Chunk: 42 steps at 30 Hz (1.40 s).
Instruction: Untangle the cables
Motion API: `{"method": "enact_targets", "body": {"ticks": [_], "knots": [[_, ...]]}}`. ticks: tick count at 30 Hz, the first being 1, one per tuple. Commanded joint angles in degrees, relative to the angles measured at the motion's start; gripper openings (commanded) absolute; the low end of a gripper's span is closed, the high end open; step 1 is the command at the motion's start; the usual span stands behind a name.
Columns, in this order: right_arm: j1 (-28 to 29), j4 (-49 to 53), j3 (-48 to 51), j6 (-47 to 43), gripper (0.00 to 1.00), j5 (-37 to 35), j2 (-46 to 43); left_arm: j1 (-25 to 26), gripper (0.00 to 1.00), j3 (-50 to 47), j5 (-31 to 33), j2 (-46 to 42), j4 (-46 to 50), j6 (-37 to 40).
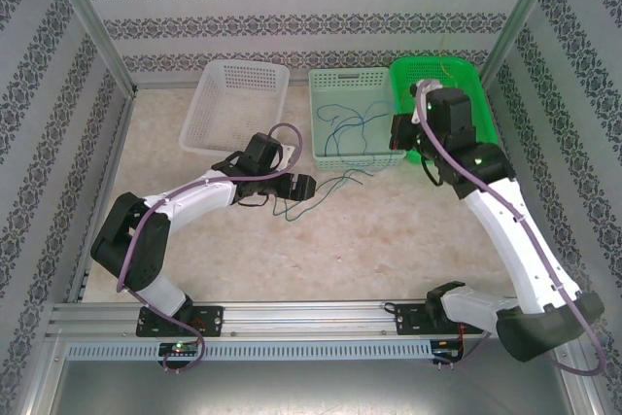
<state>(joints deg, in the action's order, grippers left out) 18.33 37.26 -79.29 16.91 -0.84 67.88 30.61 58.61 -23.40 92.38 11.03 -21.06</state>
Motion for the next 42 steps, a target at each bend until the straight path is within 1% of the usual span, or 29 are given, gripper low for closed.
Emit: {"method": "enact_targets", "body": {"ticks": [1, 7, 10, 14, 16, 22, 25, 28, 30, 31, 32, 34, 35, 37, 42], "knots": [[-1.8, -1.9, -6.6, -1.4, 0.0, 1.4, 4.2, -0.8, 0.89, -1.3, 0.8, -1.7, -2.1, -0.8], [-5.1, -2.5, -17.6, -1.5, 0.0, 2.1, 17.0, -0.7, 0.89, -1.8, 1.0, -2.2, -2.1, -1.1], [-5.8, -3.6, -21.8, -0.9, 0.0, 4.2, 23.9, -0.7, 0.89, -2.2, 0.9, -2.3, -1.9, -0.9], [-6.5, -3.1, -27.4, -0.5, 0.0, 3.6, 33.7, -0.7, 0.88, -2.2, 0.4, -2.0, -0.2, 0.4], [-7.1, -3.2, -28.8, 0.6, 0.0, 3.7, 37.7, -0.7, 0.88, -2.4, 0.4, -2.0, 0.5, 0.9], [-7.5, -3.2, -31.5, 2.6, 0.0, 7.2, 47.1, -0.6, 0.88, -3.2, -0.1, -1.9, 1.0, 1.0], [-7.4, -1.5, -32.3, 3.4, 0.0, 8.8, 50.2, -0.6, 0.88, -3.5, -0.3, -1.6, 0.5, 0.7], [-7.4, 0.2, -31.6, 3.2, 0.01, 8.8, 52.0, -0.6, 0.88, -3.6, -0.7, -1.2, 0.3, 0.5], [-7.4, 1.5, -30.9, 2.9, 0.09, 8.6, 52.7, -0.5, 0.88, -3.7, -0.9, -0.9, 0.0, 0.3], [-7.4, 2.1, -30.8, 2.6, 0.15, 8.5, 53.0, -0.5, 0.88, -3.6, -1.1, -0.5, 0.0, 0.4], [-7.4, 3.0, -30.5, 2.1, 0.27, 8.4, 53.2, -0.5, 0.88, -3.3, -1.4, -0.2, 0.1, 0.5], [-7.4, 4.4, -30.4, 0.9, 0.57, 8.6, 53.5, -0.3, 0.87, -2.4, -2.1, 0.7, 0.7, 1.0], [-7.4, 5.0, -30.4, 0.4, 0.63, 8.8, 53.4, 0.0, 0.87, -1.8, -2.3, 1.1, 1.4, 1.6], [-7.3, 4.9, -29.5, -0.3, 0.68, 9.6, 52.2, 0.7, 0.87, -0.7, -1.9, 1.5, 2.5, 2.7], [-6.2, -1.2, -23.8, -0.4, 0.85, 11.9, 44.9, 1.9, 0.87, -1.1, 0.4, 1.1, 2.3, 2.6]]}}
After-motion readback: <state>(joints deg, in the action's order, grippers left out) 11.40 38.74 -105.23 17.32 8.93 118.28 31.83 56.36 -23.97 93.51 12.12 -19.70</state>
